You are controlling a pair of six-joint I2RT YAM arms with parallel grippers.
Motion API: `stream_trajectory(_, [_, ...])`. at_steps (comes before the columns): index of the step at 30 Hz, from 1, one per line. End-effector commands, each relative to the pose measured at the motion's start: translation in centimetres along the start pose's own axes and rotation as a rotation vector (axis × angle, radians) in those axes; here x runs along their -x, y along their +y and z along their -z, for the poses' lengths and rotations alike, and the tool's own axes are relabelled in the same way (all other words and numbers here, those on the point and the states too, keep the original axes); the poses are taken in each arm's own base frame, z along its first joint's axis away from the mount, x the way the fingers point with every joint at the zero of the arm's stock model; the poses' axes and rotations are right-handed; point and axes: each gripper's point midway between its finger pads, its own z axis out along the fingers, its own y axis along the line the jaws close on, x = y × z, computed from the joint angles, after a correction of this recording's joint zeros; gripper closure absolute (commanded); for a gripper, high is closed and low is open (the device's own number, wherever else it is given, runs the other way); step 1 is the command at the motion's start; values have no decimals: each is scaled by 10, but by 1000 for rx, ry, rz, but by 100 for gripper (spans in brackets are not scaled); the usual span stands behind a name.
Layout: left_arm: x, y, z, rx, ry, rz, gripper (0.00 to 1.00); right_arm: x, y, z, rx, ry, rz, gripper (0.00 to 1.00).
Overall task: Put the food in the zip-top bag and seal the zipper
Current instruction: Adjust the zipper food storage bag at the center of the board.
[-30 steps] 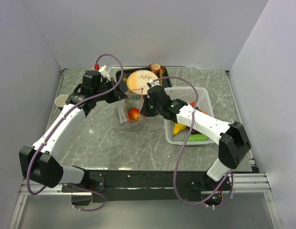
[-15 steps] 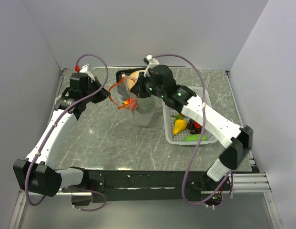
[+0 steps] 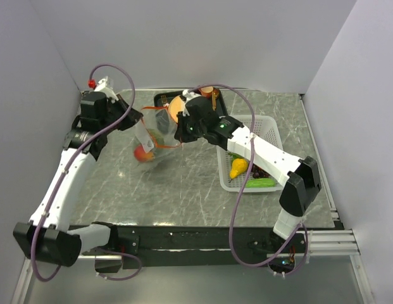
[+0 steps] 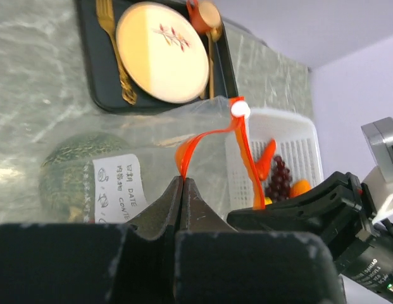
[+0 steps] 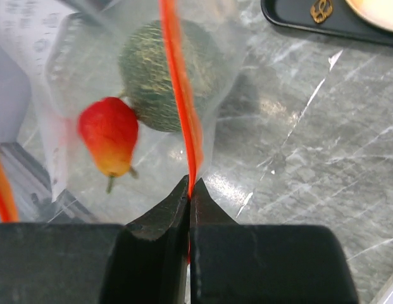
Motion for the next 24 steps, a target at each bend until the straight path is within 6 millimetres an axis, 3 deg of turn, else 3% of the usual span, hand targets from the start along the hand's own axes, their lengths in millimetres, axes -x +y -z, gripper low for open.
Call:
stream_trajectory(1, [-15,-10,-13,-87,97,2,99,7,5,3,38,-43,-21,94])
stream_trajectory(4, [3,-19,4,-129,-30,-6,99,2,0,-4,22,-27,-16,94])
stream_trajectory(6, [6,-8,2,-72,-60,-5,99,-9,-5,-9,2,8,-13,94])
stream_trajectory(7, [5,1,1,-20,-8,-20,99,-5,-17,-13,-71,-4,-34,96])
stream_trajectory(8, [0,7,-2,22,48,-6,99,-7,-25,-9,-132,-14,-51,97])
stream_trajectory(9, [-2,5,-6,10,69,-9,99,5,-19,-5,-101,-85,-53,97])
stream_trajectory(10, [-13,2,-5,-30,95,-9,99,-7,-22,8,-68,-106,-68,95])
stream_trajectory(11, [-2,-9,-5,-98,32,-17,99,-6,-19,12,-22,-142,-79,93])
stream_trajectory(12, [-4,-15,-1,-137,22,-15,99,-3,-17,13,14,-170,-88,91])
stream_trajectory(15, [-29,-8,-15,-138,145,8,99,-21,-49,4,-124,-40,-122,81])
stream_trajectory(17, [-39,-12,-19,-179,190,20,99,-21,-54,8,-153,-47,-122,65])
stream_trajectory(19, [-46,-10,-23,-188,207,33,99,-14,-44,24,-83,-115,-123,48])
stream_trajectory(24, [-49,-9,-24,-196,205,44,99,14,-20,56,31,-246,-137,43])
